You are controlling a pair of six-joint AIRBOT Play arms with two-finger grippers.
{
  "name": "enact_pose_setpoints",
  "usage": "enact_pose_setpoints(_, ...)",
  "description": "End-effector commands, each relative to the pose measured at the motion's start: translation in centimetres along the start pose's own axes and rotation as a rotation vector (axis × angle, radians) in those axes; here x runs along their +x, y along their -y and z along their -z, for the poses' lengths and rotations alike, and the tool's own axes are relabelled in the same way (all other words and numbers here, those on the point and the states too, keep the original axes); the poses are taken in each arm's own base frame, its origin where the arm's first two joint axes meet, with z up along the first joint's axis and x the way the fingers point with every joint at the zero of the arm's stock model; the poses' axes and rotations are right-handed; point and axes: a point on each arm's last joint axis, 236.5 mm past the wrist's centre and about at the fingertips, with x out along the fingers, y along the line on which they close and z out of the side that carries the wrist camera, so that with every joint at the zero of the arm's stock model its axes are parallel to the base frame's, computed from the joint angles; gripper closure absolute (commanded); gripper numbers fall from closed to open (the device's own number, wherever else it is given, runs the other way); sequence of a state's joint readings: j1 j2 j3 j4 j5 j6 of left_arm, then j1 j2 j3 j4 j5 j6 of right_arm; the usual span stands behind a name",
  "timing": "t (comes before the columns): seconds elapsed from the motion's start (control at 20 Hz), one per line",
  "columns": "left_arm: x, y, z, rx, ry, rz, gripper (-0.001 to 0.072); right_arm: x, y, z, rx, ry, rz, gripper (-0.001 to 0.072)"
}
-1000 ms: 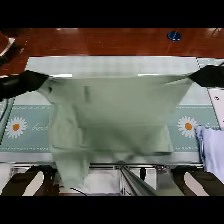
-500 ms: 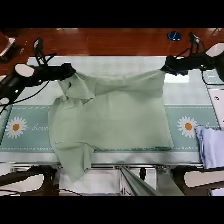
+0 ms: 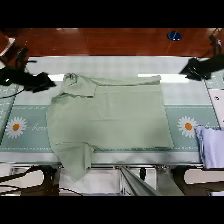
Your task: Fold the shirts.
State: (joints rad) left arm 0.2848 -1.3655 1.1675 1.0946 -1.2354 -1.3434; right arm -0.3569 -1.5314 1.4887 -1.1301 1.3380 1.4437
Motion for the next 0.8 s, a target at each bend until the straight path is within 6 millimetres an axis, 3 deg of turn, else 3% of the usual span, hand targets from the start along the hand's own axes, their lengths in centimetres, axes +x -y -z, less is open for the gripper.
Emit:
enact_pose_setpoints(0.0,-1.2,-6.0,9.5,-0.185,-0.149,-0.044,0.0198,-1.3,5.6,7.1,0.157,-0.003,0.091,0.0304)
enact_pose_setpoints(0.1,-0.6,-7.2,14.5,-0.268,-0.220,-0.017,0.0199,0.4,4.2,11.3,0.207,0.035,0.007,0.0304)
enact_pose_setpoints(0.2,-0.4,-7.1,18.7,-0.330,-0.332,0.039,0.0199,1.7,2.0,15.1,0.216,0.039,-0.081,0.0304)
enact_pose_setpoints(0.35,0.1,-7.1,21.7,-0.344,-0.430,0.030,0.0199,2.3,0.3,18.4,0.220,0.037,-0.149,0.0304)
enact_pose_setpoints(0.45,0.0,-8.0,23.9,-0.335,-0.512,-0.044,0.0199,2.3,0.2,19.2,0.201,0.030,-0.149,0.0304)
enact_pose_setpoints(0.6,0.4,-7.7,25.0,-0.338,-0.546,-0.042,0.0199,2.2,0.1,19.0,0.203,0.042,-0.154,0.0304)
enact_pose_setpoints(0.75,2.0,-6.5,24.3,-0.364,-0.489,0.023,0.0199,2.2,0.2,18.7,0.206,0.054,-0.150,0.0304)
